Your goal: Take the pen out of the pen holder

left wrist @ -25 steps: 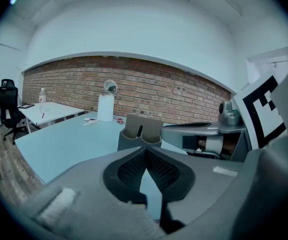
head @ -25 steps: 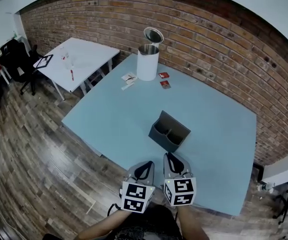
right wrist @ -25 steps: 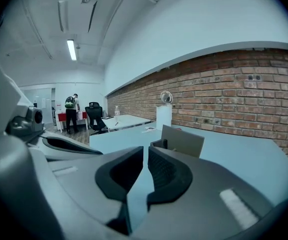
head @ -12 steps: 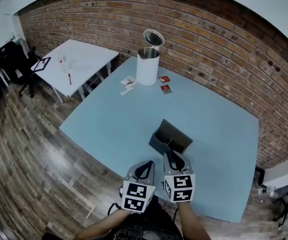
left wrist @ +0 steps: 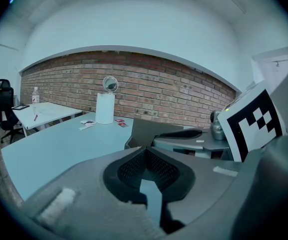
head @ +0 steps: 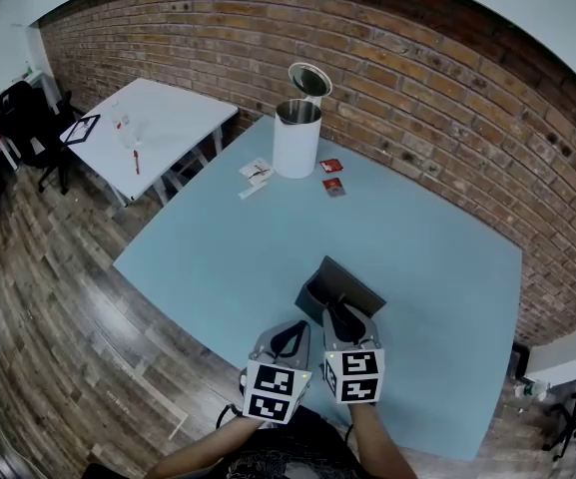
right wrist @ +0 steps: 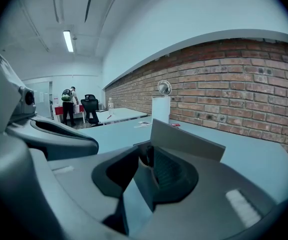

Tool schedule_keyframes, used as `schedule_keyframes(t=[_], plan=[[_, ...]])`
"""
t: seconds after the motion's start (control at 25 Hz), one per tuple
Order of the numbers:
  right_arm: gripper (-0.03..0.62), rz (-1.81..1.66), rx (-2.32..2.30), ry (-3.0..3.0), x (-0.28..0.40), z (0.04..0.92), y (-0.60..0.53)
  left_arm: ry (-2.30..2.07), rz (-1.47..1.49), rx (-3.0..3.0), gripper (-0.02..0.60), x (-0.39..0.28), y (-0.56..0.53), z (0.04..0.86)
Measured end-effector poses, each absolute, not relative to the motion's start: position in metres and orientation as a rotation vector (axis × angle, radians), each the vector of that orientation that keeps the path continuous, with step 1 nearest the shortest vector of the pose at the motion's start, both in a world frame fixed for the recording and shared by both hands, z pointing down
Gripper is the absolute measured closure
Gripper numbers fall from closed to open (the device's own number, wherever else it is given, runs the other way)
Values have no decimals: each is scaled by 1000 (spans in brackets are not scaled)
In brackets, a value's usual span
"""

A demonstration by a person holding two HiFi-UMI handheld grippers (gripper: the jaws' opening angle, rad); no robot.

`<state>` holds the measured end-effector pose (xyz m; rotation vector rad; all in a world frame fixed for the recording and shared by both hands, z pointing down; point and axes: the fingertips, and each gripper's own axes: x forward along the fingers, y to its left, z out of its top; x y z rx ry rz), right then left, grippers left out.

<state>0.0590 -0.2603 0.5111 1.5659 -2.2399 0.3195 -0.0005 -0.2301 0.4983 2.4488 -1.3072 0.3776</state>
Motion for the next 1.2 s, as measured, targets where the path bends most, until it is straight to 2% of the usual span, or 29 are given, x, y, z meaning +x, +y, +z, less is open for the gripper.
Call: schedule_keyframes(t=[0.36,0.48,1.2], plan=[[514,289,1552,-2209,62,521,-278,-1315,389,2436,583,2,-251,503],[551,269,1552,-2195,63,521,-279,-1312,393,2434,583,2,-253,506],[551,123,1642,-2259,61,474,-263,-1302,384,2448,583,-9,-235,501]])
